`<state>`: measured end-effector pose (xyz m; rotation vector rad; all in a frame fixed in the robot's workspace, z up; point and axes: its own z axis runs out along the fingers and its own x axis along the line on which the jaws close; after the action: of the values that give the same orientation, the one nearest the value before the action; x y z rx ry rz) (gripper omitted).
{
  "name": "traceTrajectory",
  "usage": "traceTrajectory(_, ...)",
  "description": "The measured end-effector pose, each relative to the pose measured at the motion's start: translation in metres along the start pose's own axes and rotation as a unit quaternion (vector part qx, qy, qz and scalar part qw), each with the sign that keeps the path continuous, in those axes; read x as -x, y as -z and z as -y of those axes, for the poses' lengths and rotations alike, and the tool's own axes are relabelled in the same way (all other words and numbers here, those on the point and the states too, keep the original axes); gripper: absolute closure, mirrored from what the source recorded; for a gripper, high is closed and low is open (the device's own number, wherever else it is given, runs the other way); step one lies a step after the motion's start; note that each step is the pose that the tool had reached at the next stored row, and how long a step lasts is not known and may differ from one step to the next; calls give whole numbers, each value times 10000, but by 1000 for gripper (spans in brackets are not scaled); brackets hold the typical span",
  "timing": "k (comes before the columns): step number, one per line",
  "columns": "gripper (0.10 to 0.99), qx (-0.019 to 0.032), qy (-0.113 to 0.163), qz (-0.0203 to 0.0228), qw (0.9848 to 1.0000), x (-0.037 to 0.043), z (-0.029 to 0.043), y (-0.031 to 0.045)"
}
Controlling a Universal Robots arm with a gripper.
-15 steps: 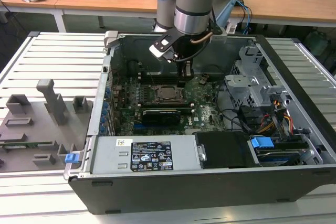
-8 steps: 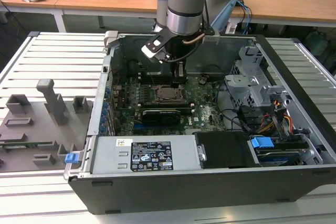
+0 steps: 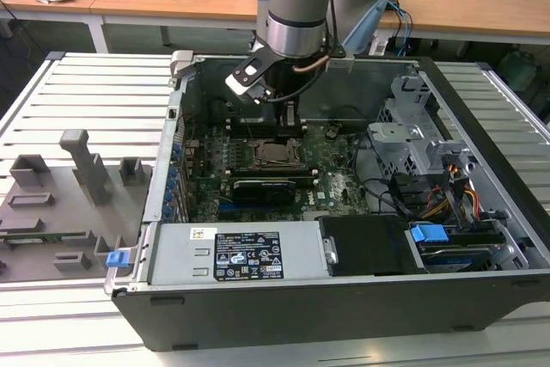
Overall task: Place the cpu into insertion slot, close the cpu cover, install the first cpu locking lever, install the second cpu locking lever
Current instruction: 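Close the cpu cover, then install the first cpu locking lever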
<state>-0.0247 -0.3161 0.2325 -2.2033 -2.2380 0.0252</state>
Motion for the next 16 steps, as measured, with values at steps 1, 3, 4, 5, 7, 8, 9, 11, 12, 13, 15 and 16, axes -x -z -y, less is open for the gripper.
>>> traceTrajectory(1, 980, 0, 0, 0, 10000, 0, 10, 0)
traceTrajectory(3, 980, 0, 0, 0, 10000, 0, 27, -2)
traceTrajectory(4, 980, 0, 0, 0, 10000, 0, 32, -2)
traceTrajectory(5, 980, 0, 0, 0, 10000, -1, 42, -2)
traceTrajectory(7, 980, 0, 0, 0, 10000, -1, 53, -3)
traceTrajectory(8, 980, 0, 1, 0, 10000, -1, 53, -3)
traceTrajectory(9, 980, 0, 1, 1, 10000, 0, 54, -1)
traceTrajectory(11, 980, 0, 0, 2, 10000, 0, 54, 23)
traceTrajectory(12, 980, 0, 0, 2, 10000, 0, 54, 35)
traceTrajectory(13, 980, 0, 0, 2, 10000, 0, 54, 48)
traceTrajectory(15, 980, 0, 0, 3, 10000, 1, 55, 131)
traceTrajectory(16, 980, 0, 0, 3, 10000, 1, 56, 155)
